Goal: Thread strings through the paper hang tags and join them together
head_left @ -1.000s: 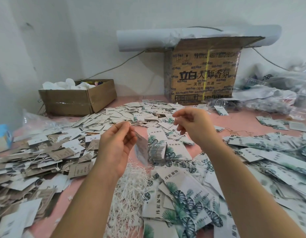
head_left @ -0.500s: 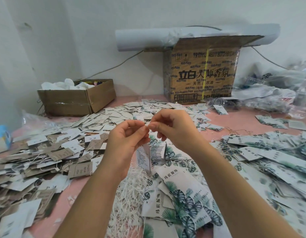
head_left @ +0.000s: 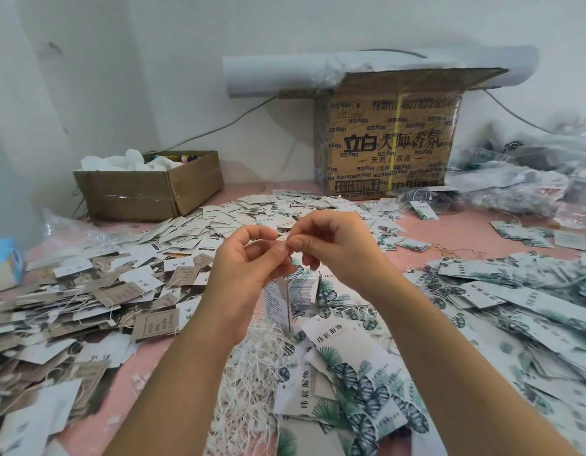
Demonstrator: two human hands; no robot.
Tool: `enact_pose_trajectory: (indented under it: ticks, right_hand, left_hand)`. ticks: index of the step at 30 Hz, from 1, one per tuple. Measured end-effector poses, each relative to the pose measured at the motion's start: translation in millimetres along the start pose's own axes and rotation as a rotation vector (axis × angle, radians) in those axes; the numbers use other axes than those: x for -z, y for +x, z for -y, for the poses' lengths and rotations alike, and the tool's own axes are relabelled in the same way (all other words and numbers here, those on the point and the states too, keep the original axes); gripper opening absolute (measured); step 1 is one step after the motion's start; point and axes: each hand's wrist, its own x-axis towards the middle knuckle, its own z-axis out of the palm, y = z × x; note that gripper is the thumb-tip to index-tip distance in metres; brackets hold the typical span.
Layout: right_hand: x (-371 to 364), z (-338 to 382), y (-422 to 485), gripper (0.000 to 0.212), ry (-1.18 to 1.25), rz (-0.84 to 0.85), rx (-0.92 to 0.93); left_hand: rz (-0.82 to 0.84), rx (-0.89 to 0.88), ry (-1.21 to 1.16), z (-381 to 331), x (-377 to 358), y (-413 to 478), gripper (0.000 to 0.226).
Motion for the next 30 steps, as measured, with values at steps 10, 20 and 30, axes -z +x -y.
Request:
enact_pose_trajectory:
  ticks: [10,20,30]
  right_hand:
    - [-1.1,2.4,-1.4,0.017,-0.041,-0.03,-0.048]
    - [-0.8,3.9,-2.3,0.016,0.044,-0.038,-0.106]
    - [1.6,4.8,-3.0,0.02,0.143,0.032,-0.221]
  left_hand:
    - [-0.042,-0.062,0.091,0.7,-1.4,-1.0,0.016]
    - [-0.038,-0.177,0.25,2.1,-3.9,-2.8,0.019]
    - [-0.018,-0.262,0.401,4.1,-0.4,-1.4,0.02]
